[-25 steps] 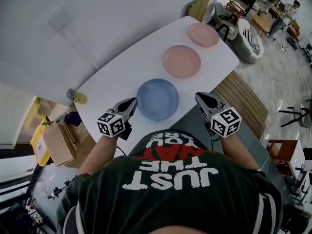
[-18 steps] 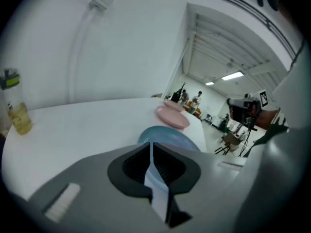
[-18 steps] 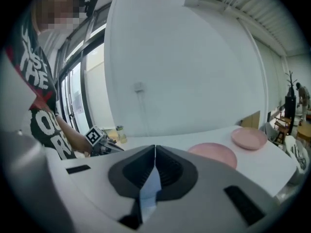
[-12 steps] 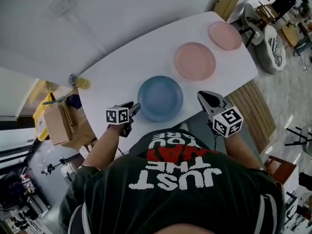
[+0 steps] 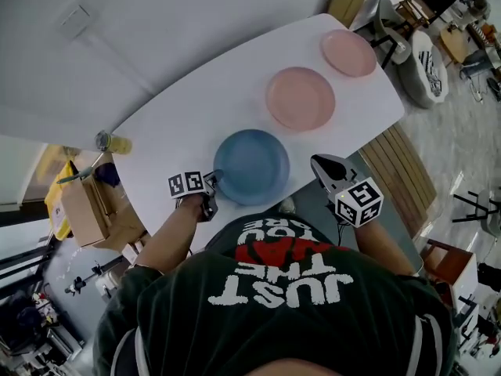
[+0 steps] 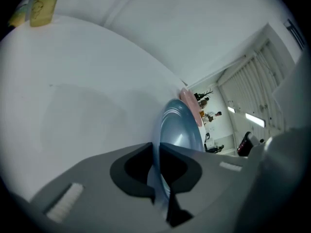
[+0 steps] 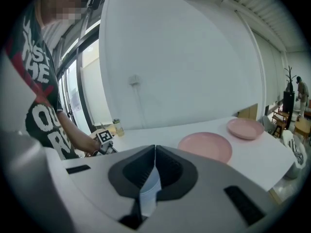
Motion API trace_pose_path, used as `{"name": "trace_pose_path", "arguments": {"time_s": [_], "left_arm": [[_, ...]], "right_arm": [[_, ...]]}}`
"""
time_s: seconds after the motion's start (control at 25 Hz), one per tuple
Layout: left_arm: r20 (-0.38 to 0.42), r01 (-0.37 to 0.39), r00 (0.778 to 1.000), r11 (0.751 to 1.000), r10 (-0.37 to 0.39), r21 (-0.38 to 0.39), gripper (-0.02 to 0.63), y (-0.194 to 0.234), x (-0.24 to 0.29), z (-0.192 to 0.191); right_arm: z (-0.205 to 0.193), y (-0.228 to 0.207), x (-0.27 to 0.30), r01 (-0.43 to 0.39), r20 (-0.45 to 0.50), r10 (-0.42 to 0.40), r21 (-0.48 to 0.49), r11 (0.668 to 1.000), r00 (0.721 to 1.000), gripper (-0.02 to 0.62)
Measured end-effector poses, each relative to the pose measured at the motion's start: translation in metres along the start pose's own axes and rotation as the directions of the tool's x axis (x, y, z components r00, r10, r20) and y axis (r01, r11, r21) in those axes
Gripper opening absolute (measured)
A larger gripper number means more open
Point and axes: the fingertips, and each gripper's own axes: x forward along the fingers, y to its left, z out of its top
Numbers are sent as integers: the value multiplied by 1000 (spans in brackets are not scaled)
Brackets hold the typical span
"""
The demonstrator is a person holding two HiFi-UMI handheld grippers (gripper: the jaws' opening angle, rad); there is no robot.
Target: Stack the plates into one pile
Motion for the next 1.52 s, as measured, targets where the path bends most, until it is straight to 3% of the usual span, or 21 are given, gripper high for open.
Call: {"name": "trace_pose_path", "arguments": {"time_s": [0.16,0.32,0.44,0.64,0.96,1.08,1.16,1.32,1.4,1.52], "left_arm": [[30,50,998,998,-49,-26,26,-24,-5,21],[132,110,986,993,-105,-37,23,-66,-3,86],[165,109,981,994,-103,-24,23,-96,22,135],[122,78,990,997,-76,-14,25,-139,93,172],[26,-34,999,998,33,57,29,-167,173,171],[2,-28,1000,993,28,116,38,-179,185,171],[-46,5,999,977,5,215,119,-191,190,164],[-120,32,993,921,16,389,276,-201,188,143],[-125,41,992,915,10,401,319,-201,180,139],[-66,72,997,925,-51,373,322,-200,153,145]], "right_arm": [[-5,-8,-4,13,-5,-13,2,1000,1000,6],[-7,-22,-15,32,-1,-32,4,999,999,6],[-10,-33,-27,59,1,-59,14,998,998,6],[-25,-51,-52,121,-18,-120,39,992,993,6],[-51,-75,-95,223,-48,-219,99,970,975,6],[-57,-81,-104,237,-47,-233,113,965,971,6],[-58,-84,-106,238,-47,-234,116,964,971,6],[-53,-87,-102,222,-38,-219,97,970,975,6],[-47,-86,-99,209,-27,-207,83,974,978,6],[-36,-83,-90,190,-10,-190,65,980,982,6]]}}
